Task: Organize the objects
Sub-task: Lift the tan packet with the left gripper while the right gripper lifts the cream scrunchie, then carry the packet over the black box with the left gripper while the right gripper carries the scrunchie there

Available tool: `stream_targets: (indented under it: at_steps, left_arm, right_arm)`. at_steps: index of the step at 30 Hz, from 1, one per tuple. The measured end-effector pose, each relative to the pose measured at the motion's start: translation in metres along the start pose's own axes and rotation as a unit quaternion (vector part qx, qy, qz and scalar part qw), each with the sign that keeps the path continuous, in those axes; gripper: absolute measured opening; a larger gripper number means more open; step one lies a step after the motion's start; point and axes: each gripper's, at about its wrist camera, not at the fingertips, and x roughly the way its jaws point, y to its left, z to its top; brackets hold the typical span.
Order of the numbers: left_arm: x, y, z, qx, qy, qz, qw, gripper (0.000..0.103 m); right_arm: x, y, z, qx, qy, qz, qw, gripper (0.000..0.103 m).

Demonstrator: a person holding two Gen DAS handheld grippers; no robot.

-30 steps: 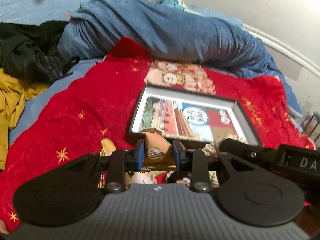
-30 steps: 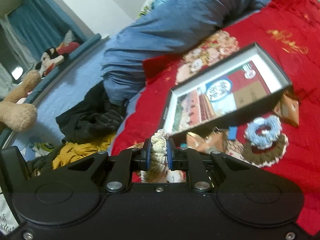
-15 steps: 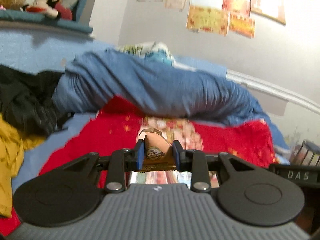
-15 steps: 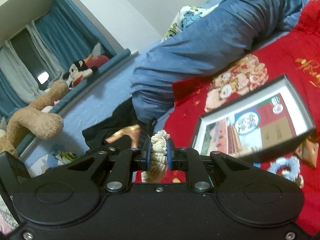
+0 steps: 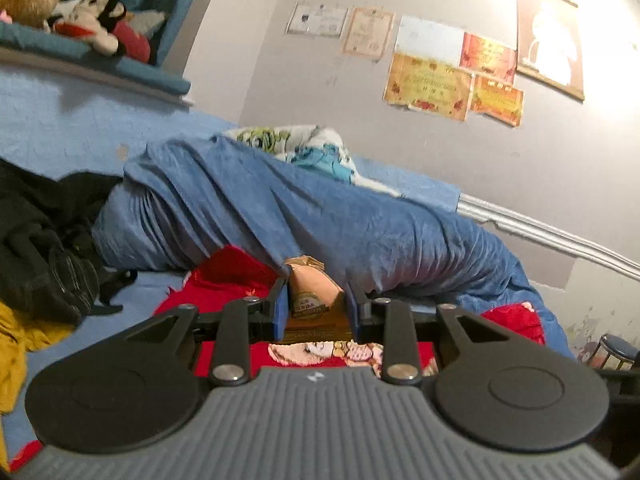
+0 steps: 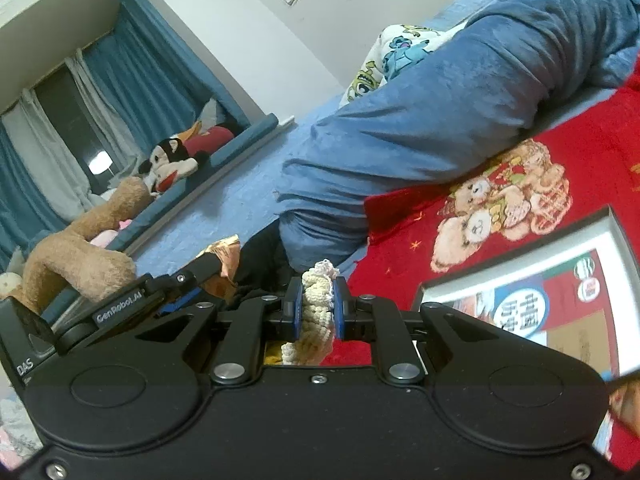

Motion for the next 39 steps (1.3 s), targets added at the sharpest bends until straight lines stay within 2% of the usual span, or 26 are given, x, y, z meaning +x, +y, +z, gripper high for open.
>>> stream_targets:
  at_steps: [4,9,12,17,21,25,39]
  left_arm:
    - [0.033,0.000,-0.015,0.007,0.029,0.009,0.9995,0.034]
    - [0.072,-0.001,-0.040,0.022,0.072,0.013,0.9971,0.034]
    - [0.084,-0.003,-0.062,0.021,0.093,0.017,0.9953,0.034]
    - [0.097,-0.010,-0.095,0.015,0.146,0.015,0.9890,0.034]
    - [0.102,-0.015,-0.108,0.018,0.159,0.018,0.9869,0.034]
    - [0.106,-0.013,-0.118,0.008,0.175,0.031,0.9839,0.034]
    - [0.110,-0.016,-0.124,0.033,0.196,0.045,0.9790,0.034]
  right_arm:
    - [0.026,-0.019,0.005,0.019,0.009,-0.016,1.000,0.015]
    - [0.049,-0.047,-0.004,0.025,0.022,-0.034,0.999,0.015]
    - [0.055,-0.066,-0.014,0.040,0.026,-0.042,0.998,0.015]
    - [0.061,-0.102,-0.025,0.086,0.019,-0.079,0.993,0.016]
    - [0.065,-0.119,-0.033,0.091,0.030,-0.098,0.991,0.016]
    - [0.068,-0.127,-0.038,0.100,0.035,-0.100,0.989,0.016]
    - [0.076,-0.134,-0.052,0.125,0.058,-0.101,0.985,0.016]
